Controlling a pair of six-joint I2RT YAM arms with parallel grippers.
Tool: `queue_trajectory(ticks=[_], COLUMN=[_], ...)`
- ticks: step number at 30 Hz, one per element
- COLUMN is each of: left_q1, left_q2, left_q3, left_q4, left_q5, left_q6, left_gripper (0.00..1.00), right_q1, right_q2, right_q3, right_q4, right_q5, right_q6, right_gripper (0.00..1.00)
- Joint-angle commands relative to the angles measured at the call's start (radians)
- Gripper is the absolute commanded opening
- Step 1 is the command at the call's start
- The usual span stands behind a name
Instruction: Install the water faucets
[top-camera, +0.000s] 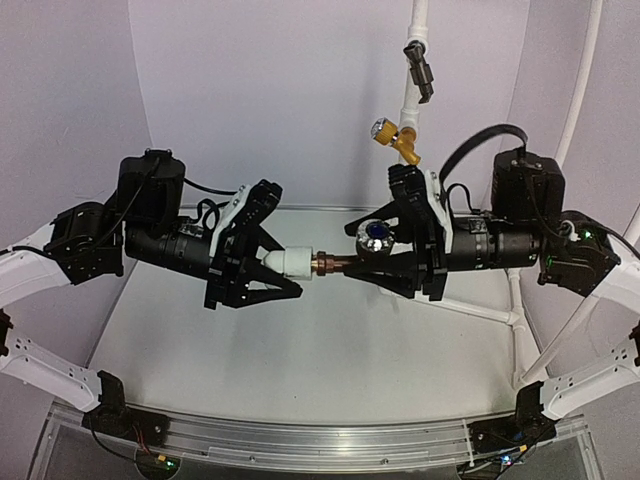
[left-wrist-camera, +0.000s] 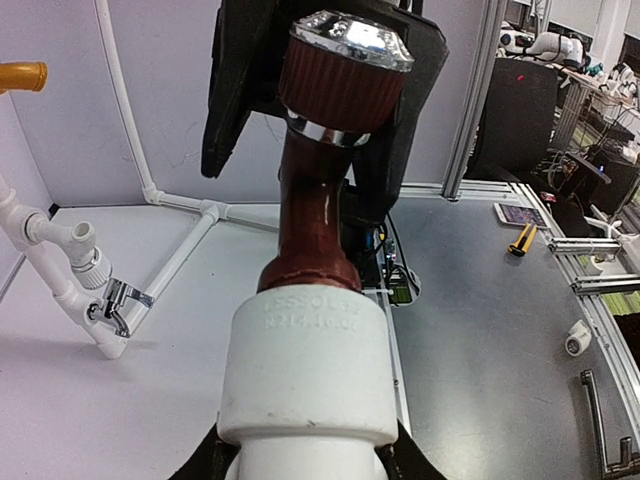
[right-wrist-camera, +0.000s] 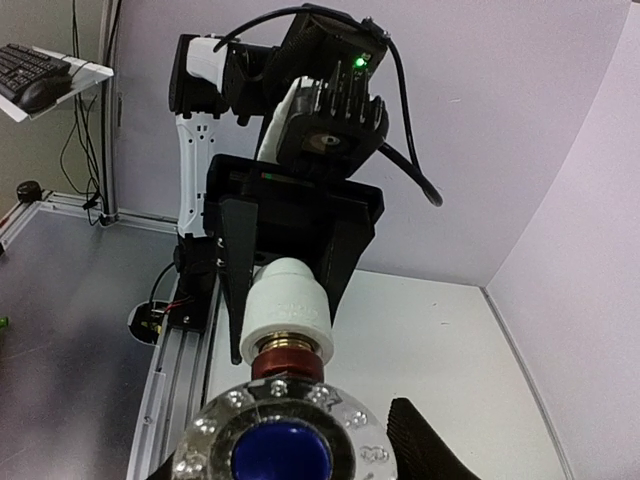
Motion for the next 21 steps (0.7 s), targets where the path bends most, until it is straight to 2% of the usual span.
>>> queue_trajectory(ticks=[1, 5, 7, 9, 13, 16, 18, 21], left_q1=[-0.007, -0.007, -0.007, -0.006, -0.008, -0.008, -0.010, -0.021], left_q2=[-0.021, -0.022, -0.028, -0.029, -0.029, -0.030, -0.029, -0.033], left_q3=[0.056, 0.049, 0.038, 0.034, 0.031, 0.033, 0.037, 0.041], left_q4=[0.070, 0.096, 0.110, 0.112, 0.100, 0.086, 0.070, 0.055], left_q5=[0.047, 0.066, 0.069, 0.076, 0.068, 0.048, 0.025, -0.027], left_q6=[-0.036, -0.071, -0.077, -0.075, -0.043, -0.005, 0.024, 0.086], left_gripper=[0.00, 0.00, 0.00, 0.00, 0.00, 0.00, 0.00, 0.03], right_q1=[0.000, 0.000, 0.001, 0.000, 0.000, 0.000, 0.000, 0.000], right_q2=[0.020, 0.022, 0.021, 0.023, 0.028, 0.029, 0.028, 0.026], right_q3=[0.031, 0.025, 0.021, 0.022, 0.033, 0.039, 0.042, 0.048], right_q4=[0.028, 0.028, 0.028, 0.028, 0.026, 0.019, 0.015, 0.009], right_q5=[0.050, 0.022, 0.003, -0.003, -0.016, -0.020, -0.021, -0.026], right_q6=[-0.109, -0.158, -0.164, -0.163, -0.129, -0.096, -0.083, -0.066], right_gripper=[0.51, 0.63, 0.63, 0.53, 0.21, 0.07, 0.01, 0.00])
